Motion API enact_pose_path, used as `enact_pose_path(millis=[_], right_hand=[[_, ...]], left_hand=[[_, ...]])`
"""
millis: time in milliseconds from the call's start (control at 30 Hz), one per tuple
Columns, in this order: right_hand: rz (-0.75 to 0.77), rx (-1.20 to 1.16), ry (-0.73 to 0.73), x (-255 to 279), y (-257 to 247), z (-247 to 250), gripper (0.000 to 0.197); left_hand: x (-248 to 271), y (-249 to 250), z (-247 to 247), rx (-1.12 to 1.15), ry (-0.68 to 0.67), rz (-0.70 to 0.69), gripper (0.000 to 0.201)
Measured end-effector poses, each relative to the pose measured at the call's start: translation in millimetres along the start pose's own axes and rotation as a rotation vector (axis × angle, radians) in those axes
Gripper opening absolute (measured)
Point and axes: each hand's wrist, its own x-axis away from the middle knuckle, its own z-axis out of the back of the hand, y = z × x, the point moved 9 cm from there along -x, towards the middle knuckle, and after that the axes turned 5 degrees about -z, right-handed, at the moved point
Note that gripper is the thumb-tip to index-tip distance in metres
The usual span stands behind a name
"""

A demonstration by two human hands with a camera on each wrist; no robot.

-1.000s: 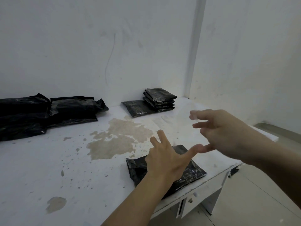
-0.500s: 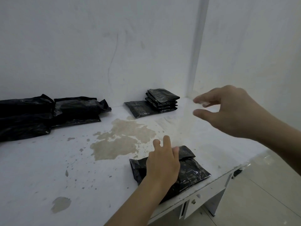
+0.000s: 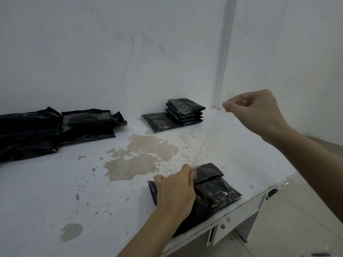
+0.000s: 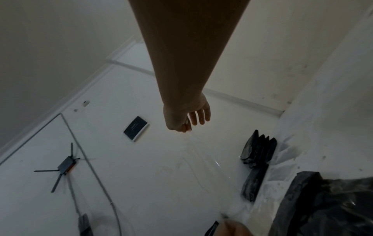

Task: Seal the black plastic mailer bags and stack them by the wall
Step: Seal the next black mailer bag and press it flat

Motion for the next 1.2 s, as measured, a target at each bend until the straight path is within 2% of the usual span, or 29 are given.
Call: enact_pose_path(millis=[67,200,300,400,500,667,733,900,1033,1200], right_hand=[[-0.08,-0.077,-0.014,-5.3,16.8,-6.1,0.021],[-0.202,-0.145,0.001,-9.5,45.8,-10.5,0.016],[-0.245,-0.192,0.001,-9.3,59.6,-10.7,0.012],[-0.327,-0.279,-0.016,-8.1,74.5,-14.5,0.01],[-0.438,-0.368,-0.036,-5.7,90.1,-22.4,0.012],[-0.563,-0.413,-0.145,2.7,107.7,-41.8,0.012],[-0.597,-0.394,-0.19,7.9,113.6,-49.7,0.011],[-0.68,-0.266,-0.321,30.9,133.1,-70.4,0.025],[-0.727,-0.233,-0.386,52.7,148.2,-83.1,0.023],[-0.7,-0.165,-0.415,66.0,155.0,-90.9,0.031]], left_hand=[[1.6,2.5,5.7,-0.033,0.127,-0.041,0.024],[9.4,8.2,3.3,-0.007,0.283,-0.108,0.028],[10.0,-8.0,-0.9,0.232,0.313,-0.005,0.029],[12.7,-22.7,-7.5,0.509,0.253,0.134,0.029],[9.8,-31.8,-7.9,0.644,0.166,0.208,0.035],[1.9,-44.4,-13.3,0.886,-0.104,0.343,0.035],[0.4,-46.6,-15.5,0.946,-0.169,0.4,0.038],[1.3,-48.4,-18.3,1.007,-0.234,0.48,0.032],[3.6,-53.2,-21.6,0.972,-0.252,0.529,0.036],[8.5,-50.5,-12.6,0.945,-0.231,0.555,0.024]])
